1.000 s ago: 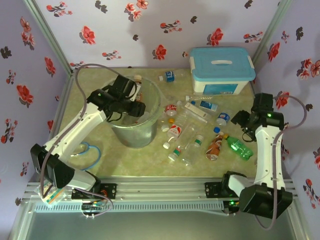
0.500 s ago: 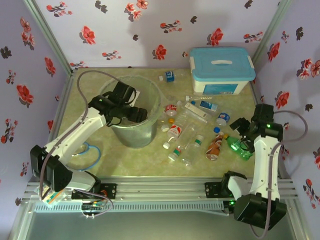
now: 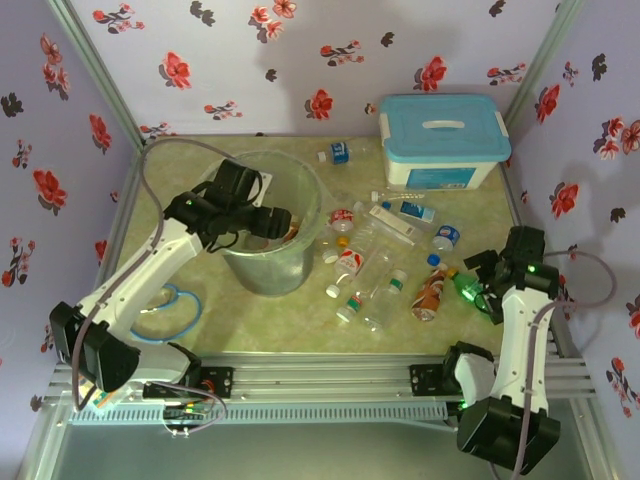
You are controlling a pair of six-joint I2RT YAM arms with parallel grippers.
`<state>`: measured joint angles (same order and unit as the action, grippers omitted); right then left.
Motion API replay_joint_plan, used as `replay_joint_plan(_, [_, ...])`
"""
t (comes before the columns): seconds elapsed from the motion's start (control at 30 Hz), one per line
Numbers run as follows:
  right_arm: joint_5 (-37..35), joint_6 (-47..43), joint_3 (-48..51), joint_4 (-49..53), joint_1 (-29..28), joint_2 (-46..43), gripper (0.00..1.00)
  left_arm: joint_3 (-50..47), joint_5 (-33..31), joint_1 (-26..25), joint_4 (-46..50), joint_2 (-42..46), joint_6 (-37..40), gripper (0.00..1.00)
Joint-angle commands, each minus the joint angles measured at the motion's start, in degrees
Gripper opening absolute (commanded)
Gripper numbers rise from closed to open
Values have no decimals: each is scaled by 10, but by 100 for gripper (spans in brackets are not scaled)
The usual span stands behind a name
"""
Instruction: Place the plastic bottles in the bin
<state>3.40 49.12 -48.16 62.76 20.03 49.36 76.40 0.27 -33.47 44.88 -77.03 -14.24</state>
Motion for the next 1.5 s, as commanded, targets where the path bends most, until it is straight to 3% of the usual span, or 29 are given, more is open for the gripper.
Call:
replay_joint_plan(0.0, [12, 89, 32, -45, 13, -14, 99, 4, 16, 8, -12, 17, -5, 83])
replay_joint_plan(0.3, [13, 176, 108, -138, 31, -11, 99, 13, 31, 20, -16, 14, -5, 84])
replay_joint_plan(0.6, [24, 169, 160, -251, 79, 93, 99, 17, 32, 25, -11, 24, -12, 84])
replay_joint_plan(0.83, [24, 167, 183, -328, 82, 153, 97, 29, 32, 25, -7, 34, -14, 84])
replay_joint_plan(1.23, [19, 137, 167, -332, 85, 127, 68, 36, 31, 25, -15, 44, -25, 85])
replay_joint_plan(1.47, [41, 122, 131, -320, 84, 96, 62, 50, 34, 25, -14, 52, -30, 85])
